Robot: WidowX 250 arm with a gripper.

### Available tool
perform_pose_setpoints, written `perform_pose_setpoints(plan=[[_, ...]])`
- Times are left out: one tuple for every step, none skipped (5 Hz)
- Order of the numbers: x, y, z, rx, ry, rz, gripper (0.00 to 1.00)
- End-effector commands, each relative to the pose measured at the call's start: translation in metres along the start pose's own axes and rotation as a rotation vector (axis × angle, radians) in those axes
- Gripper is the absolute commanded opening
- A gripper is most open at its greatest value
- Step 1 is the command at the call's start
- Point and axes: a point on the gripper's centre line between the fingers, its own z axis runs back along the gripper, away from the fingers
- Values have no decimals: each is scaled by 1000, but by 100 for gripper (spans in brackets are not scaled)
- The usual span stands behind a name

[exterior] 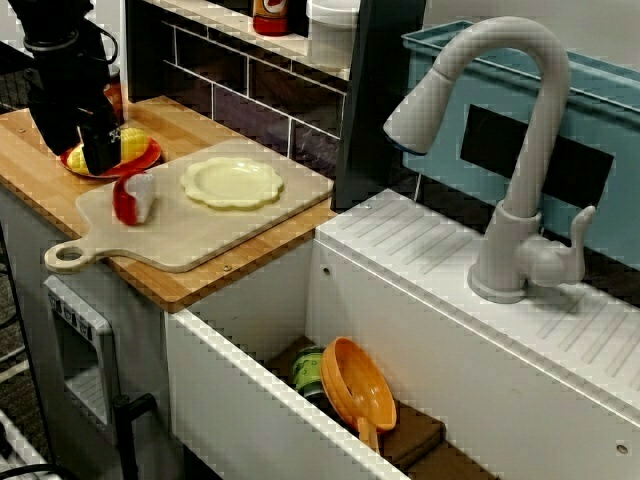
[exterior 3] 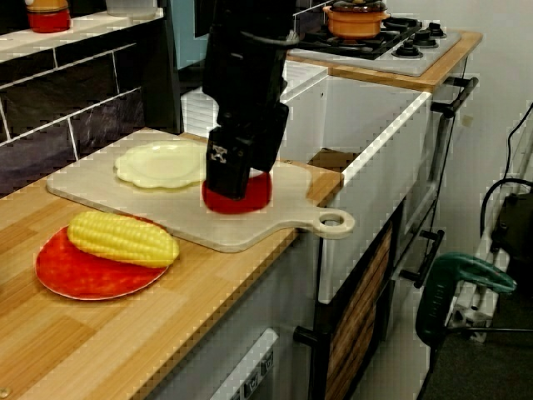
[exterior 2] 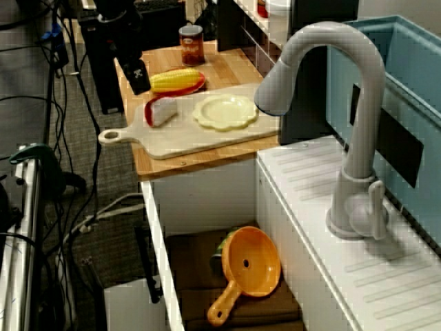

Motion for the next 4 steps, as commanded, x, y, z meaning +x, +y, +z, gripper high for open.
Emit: perform_pose_setpoints(plan=[[13, -16, 13, 20, -42, 52, 100], [16, -22, 9, 27, -17, 133, 100], [13, -28, 3, 49, -5, 217, 100], [14, -29, -7, 63, 15, 321, 100]])
